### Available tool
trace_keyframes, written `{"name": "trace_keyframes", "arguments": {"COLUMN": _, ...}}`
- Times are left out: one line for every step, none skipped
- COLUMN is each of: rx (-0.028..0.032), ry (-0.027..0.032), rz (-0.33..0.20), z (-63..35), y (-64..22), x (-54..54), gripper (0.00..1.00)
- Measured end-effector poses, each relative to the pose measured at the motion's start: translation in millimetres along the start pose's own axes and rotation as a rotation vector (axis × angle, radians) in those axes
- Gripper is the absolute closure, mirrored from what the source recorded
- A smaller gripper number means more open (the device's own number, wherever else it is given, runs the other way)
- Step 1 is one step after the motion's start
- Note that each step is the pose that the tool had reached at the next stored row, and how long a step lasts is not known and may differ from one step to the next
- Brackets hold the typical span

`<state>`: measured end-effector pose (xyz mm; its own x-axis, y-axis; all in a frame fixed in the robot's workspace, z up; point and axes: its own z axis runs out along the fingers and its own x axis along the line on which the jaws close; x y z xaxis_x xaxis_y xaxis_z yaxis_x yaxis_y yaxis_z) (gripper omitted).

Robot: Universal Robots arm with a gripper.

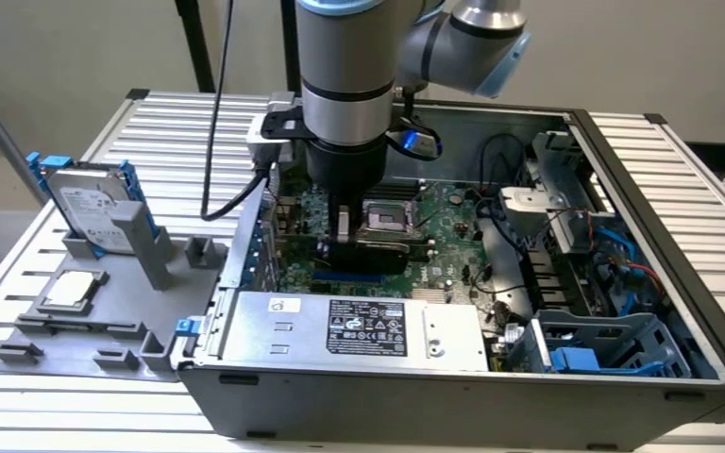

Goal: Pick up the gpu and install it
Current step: 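Insert the gpu into the slot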

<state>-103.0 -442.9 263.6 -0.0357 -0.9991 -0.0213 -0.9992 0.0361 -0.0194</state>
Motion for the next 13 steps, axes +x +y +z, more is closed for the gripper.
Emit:
{"name": "trace_keyframes", "arguments": {"rx": -0.0001, "ry": 0.0, "rz": 0.0, "z": 0.5, "y": 0.2, "x": 0.0, "gripper": 0.73}}
{"name": "trace_keyframes", "arguments": {"rx": -0.0001, "ry": -0.0002, "rz": 0.0, "z": 1.0, "y": 0.4, "x": 0.1, "gripper": 0.73}}
{"name": "trace_keyframes", "arguments": {"rx": -0.0001, "ry": -0.0002, "rz": 0.0, "z": 1.5, "y": 0.6, "x": 0.1, "gripper": 0.73}}
{"name": "trace_keyframes", "arguments": {"rx": -0.0001, "ry": -0.0003, "rz": 0.0, "z": 1.9, "y": 0.7, "x": 0.1, "gripper": 0.73}}
{"name": "trace_keyframes", "arguments": {"rx": -0.0001, "ry": -0.0004, "rz": 0.0, "z": 2.4, "y": 0.9, "x": 0.1, "gripper": 0.73}}
{"name": "trace_keyframes", "arguments": {"rx": -0.0001, "ry": -0.0005, "rz": 0.0, "z": 2.9, "y": 1.1, "x": 0.1, "gripper": 0.73}}
{"name": "trace_keyframes", "arguments": {"rx": -0.0001, "ry": -0.0007, "rz": 0.0, "z": 3.4, "y": 1.2, "x": 0.1, "gripper": 0.73}}
{"name": "trace_keyframes", "arguments": {"rx": -0.0001, "ry": -0.001, "rz": 0.0, "z": 3.8, "y": 1.3, "x": 0.2, "gripper": 0.73}}
{"name": "trace_keyframes", "arguments": {"rx": -0.0002, "ry": -0.0016, "rz": 0.0, "z": 4.1, "y": 1.3, "x": 0.2, "gripper": 0.73}}
{"name": "trace_keyframes", "arguments": {"rx": -0.0003, "ry": -0.0022, "rz": 0.0, "z": 4.4, "y": 1.4, "x": 0.2, "gripper": 0.73}}
{"name": "trace_keyframes", "arguments": {"rx": -0.0002, "ry": -0.003, "rz": 0.0, "z": 4.8, "y": 1.5, "x": 0.2, "gripper": 0.73}}
{"name": "trace_keyframes", "arguments": {"rx": -0.0002, "ry": -0.0037, "rz": 0.0, "z": 5.2, "y": 1.5, "x": 0.2, "gripper": 0.73}}
{"name": "trace_keyframes", "arguments": {"rx": -0.0002, "ry": -0.0043, "rz": 0.0, "z": 5.5, "y": 1.6, "x": 0.2, "gripper": 0.73}}
